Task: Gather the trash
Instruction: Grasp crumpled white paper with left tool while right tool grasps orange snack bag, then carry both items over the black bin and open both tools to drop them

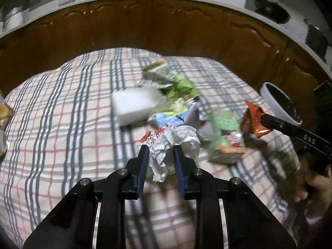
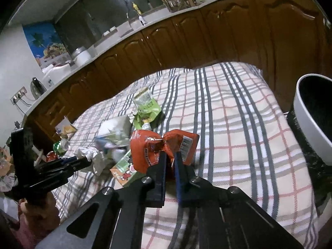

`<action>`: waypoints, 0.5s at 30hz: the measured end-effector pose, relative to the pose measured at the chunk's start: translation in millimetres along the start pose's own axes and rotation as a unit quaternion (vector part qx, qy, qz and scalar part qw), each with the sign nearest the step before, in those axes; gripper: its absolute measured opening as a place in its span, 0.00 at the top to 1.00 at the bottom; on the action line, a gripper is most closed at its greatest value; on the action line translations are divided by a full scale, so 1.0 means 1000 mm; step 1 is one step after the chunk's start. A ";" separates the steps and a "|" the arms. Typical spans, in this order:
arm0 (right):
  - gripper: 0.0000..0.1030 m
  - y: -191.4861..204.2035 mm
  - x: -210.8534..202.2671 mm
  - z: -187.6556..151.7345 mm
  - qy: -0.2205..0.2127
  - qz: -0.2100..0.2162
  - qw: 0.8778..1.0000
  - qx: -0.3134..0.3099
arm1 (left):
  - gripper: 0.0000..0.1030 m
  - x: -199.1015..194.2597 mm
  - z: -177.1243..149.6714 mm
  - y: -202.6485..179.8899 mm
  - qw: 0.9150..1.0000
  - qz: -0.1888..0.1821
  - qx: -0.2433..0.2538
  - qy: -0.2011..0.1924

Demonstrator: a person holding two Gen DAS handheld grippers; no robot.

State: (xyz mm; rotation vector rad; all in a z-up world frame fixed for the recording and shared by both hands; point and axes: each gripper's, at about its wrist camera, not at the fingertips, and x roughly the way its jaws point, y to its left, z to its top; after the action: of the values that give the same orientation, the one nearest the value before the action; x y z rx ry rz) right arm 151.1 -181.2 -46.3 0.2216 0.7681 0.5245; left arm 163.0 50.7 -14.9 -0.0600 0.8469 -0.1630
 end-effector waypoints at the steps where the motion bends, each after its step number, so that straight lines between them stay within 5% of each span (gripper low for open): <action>1: 0.94 -0.001 -0.003 0.001 -0.004 0.001 1.000 0.002 | 0.78 -0.001 0.003 -0.006 1.000 -0.004 0.004 -0.004; 15: 0.94 -0.042 -0.072 0.006 -0.067 -0.035 0.997 0.031 | 0.78 -0.010 0.037 -0.094 0.993 -0.091 0.064 -0.034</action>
State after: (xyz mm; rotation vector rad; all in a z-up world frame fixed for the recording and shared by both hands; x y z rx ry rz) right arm 127.7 -254.8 -14.9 0.2844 0.6595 0.4163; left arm 172.4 -41.0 28.0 -0.0226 0.7618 -0.3837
